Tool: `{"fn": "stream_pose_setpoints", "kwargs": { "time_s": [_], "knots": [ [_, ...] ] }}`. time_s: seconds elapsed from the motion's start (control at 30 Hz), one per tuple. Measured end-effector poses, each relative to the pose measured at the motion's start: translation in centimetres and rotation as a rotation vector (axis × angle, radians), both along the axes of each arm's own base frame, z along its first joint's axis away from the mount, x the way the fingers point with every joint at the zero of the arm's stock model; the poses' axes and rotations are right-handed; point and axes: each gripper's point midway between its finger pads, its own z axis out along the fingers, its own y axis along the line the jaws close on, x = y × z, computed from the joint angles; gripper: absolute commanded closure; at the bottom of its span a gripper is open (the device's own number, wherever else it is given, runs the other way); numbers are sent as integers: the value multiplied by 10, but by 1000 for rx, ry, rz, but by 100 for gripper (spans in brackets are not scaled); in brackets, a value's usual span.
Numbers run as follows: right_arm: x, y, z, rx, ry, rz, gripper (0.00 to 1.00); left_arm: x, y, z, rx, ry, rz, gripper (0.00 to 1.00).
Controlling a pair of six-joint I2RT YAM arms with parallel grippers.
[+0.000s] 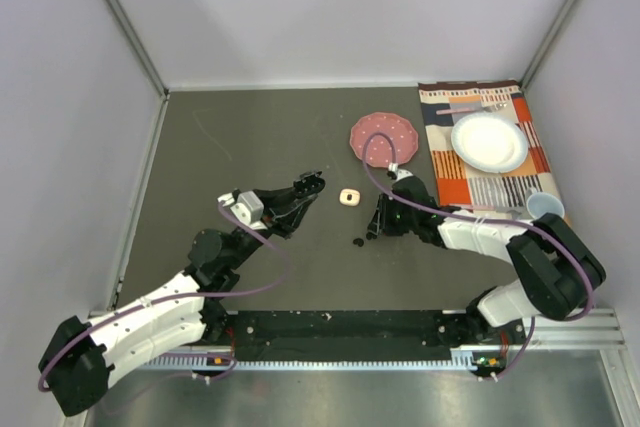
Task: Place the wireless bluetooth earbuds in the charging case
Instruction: Pick up the right earbud from the center of the board.
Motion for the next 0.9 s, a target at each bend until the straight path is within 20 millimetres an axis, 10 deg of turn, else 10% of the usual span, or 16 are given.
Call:
{"fn": "stream_pose_setpoints", "kwargs": {
  "time_s": [0.9],
  "knots": [
    [-6, 1, -9, 33, -30, 30, 72, 4, -4, -9, 20, 21, -1, 100]
  ]
}}
